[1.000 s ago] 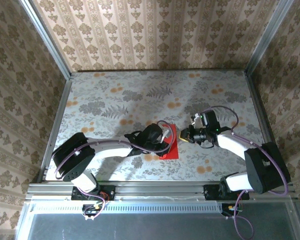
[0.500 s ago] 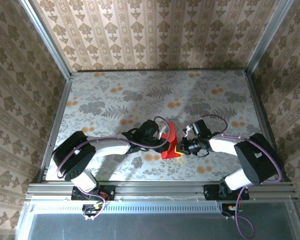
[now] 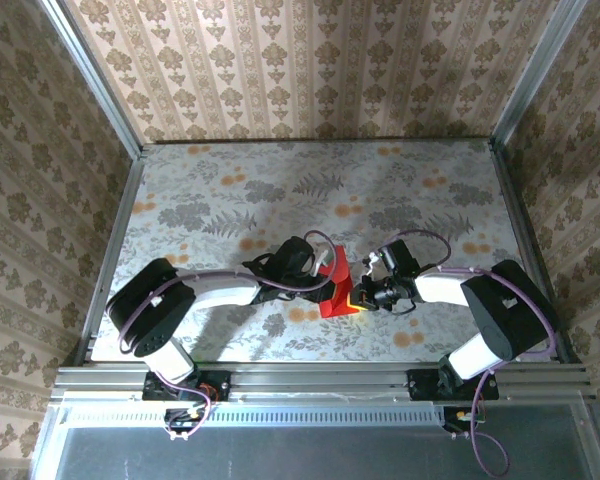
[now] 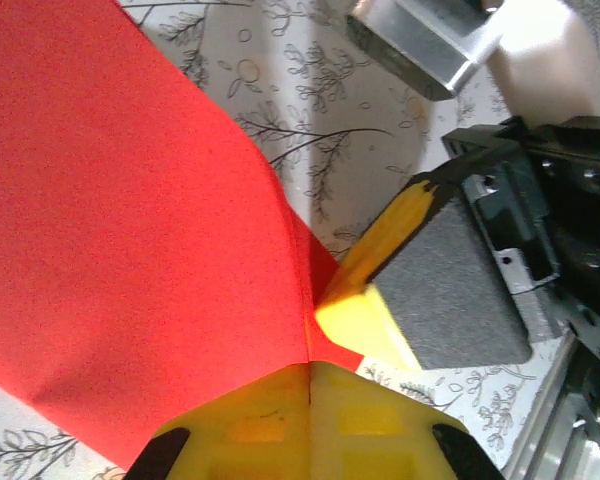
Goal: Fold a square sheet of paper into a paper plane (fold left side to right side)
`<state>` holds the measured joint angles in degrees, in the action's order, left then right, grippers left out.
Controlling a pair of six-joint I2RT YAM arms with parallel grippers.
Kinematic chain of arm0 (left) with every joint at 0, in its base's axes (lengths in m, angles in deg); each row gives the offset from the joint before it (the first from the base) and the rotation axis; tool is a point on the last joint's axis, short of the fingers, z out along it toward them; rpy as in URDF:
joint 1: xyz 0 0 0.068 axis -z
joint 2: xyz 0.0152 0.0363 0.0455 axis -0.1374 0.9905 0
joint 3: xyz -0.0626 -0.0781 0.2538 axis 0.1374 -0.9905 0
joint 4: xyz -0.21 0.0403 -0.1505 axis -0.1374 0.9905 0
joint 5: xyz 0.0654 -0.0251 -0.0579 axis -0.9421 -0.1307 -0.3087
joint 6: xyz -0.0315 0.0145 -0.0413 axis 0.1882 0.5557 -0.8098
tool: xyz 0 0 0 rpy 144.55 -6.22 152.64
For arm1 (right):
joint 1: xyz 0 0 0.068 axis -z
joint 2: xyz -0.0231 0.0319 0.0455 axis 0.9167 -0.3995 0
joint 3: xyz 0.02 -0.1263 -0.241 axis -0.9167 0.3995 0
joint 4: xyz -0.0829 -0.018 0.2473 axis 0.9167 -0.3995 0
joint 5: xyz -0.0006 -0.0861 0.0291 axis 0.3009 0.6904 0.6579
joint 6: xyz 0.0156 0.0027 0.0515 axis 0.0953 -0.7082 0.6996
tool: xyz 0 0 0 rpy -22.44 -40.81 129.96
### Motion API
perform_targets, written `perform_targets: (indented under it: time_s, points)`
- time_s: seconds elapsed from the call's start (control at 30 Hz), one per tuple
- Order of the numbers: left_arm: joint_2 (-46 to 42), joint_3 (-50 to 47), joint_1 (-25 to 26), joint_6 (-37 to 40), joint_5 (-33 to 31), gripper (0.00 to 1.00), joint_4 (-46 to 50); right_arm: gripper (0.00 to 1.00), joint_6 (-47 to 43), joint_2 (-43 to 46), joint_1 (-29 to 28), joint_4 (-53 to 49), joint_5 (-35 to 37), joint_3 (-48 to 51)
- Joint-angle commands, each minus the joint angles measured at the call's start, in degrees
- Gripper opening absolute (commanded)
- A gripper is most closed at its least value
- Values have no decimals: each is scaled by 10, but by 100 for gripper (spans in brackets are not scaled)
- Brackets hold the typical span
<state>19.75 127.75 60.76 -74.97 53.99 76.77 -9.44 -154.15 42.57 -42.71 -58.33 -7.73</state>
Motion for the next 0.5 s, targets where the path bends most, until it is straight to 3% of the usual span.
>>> perform_targets:
  time_s: [0.0,0.47]
  points:
    - [11,0,-10,19,14,0,26,0,-10,-24,-8,-33,37,4]
    - [30,9,-41,39,22,0,42,0,7,-28,-17,-37,33,-2]
